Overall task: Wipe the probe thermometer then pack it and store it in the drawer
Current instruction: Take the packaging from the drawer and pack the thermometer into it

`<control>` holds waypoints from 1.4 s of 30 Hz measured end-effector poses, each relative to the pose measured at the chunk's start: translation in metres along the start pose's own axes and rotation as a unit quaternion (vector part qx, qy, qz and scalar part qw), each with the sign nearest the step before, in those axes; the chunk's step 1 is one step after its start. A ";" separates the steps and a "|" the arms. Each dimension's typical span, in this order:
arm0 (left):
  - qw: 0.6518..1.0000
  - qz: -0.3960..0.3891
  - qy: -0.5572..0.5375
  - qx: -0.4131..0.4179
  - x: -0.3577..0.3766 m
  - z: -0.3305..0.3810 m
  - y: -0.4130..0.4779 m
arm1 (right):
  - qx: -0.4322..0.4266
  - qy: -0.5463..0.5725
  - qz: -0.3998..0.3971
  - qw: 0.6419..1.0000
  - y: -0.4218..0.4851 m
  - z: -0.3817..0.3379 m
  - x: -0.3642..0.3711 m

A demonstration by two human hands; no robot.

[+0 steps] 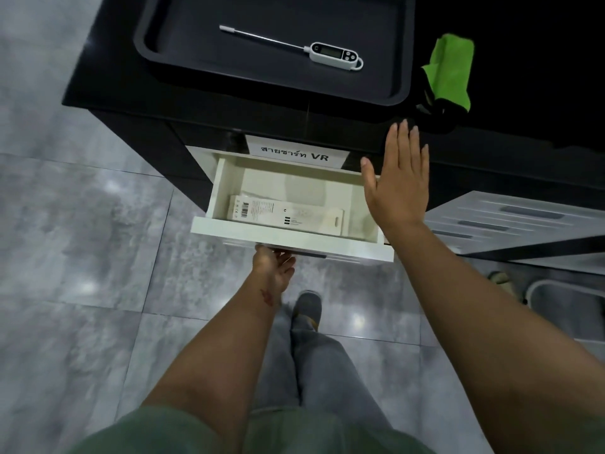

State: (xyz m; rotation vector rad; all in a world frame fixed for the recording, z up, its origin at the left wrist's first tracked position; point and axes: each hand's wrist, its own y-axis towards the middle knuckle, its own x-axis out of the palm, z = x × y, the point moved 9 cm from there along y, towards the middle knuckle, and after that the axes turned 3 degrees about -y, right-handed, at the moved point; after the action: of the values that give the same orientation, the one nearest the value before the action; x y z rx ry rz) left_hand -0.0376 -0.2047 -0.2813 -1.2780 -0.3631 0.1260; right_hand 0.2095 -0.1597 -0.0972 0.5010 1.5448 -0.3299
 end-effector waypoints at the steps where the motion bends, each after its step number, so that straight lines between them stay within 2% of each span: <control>1: 1.000 0.018 0.010 0.006 -0.004 0.004 -0.002 | 0.002 0.003 -0.008 1.000 -0.001 0.000 0.000; 3: 0.999 0.051 0.015 0.012 -0.011 0.011 -0.007 | -0.009 0.008 -0.013 1.000 -0.008 -0.005 -0.002; 5: 0.990 0.120 0.057 0.049 -0.021 0.026 -0.020 | -0.035 0.014 -0.011 0.999 -0.023 -0.012 -0.004; 7: 0.962 0.224 0.109 0.112 -0.036 0.043 -0.039 | -0.053 0.014 -0.009 0.998 -0.041 -0.019 -0.005; 9: 0.927 0.292 0.134 0.195 -0.042 0.059 -0.064 | -0.060 0.012 -0.004 0.998 -0.060 -0.024 -0.004; 11: 0.879 0.305 0.197 0.309 -0.036 0.077 -0.087 | -0.069 0.021 -0.016 0.997 -0.075 -0.027 0.001; 13: 0.813 0.283 0.297 0.414 -0.018 0.090 -0.104 | -0.094 0.038 -0.059 0.993 -0.085 -0.032 0.016; 16: 0.718 0.201 0.462 0.481 0.022 0.097 -0.105 | -0.123 0.063 -0.153 0.979 -0.086 -0.037 0.045; 18: 0.657 0.131 0.586 0.456 0.046 0.095 -0.086 | -0.121 0.063 -0.202 0.970 -0.081 -0.040 0.061; 21: 0.552 0.067 0.746 0.367 0.063 0.094 -0.048 | -0.104 0.058 -0.262 0.958 -0.067 -0.046 0.084; 24: 0.495 0.049 0.816 0.295 0.068 0.104 -0.019 | -0.086 0.045 -0.323 0.941 -0.055 -0.049 0.109; 27: 0.452 0.037 0.855 0.252 0.075 0.114 0.006 | -0.077 0.033 -0.368 0.926 -0.042 -0.053 0.134; 31: 0.412 0.023 0.885 0.218 0.081 0.121 0.035 | -0.078 0.013 -0.398 0.914 -0.031 -0.059 0.163; 38: 0.330 0.039 0.914 0.233 0.088 0.131 0.060 | -0.090 -0.031 -0.401 0.911 -0.023 -0.068 0.189; 42: 0.307 0.059 0.925 0.214 0.085 0.134 0.069 | -0.088 -0.057 -0.409 0.906 -0.021 -0.069 0.197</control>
State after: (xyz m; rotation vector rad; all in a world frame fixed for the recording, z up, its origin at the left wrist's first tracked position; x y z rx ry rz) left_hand 0.0052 -0.0381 -0.2976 -0.1856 1.7330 -1.0733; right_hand 0.1421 -0.1216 -0.2916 -0.3393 1.5890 -0.8348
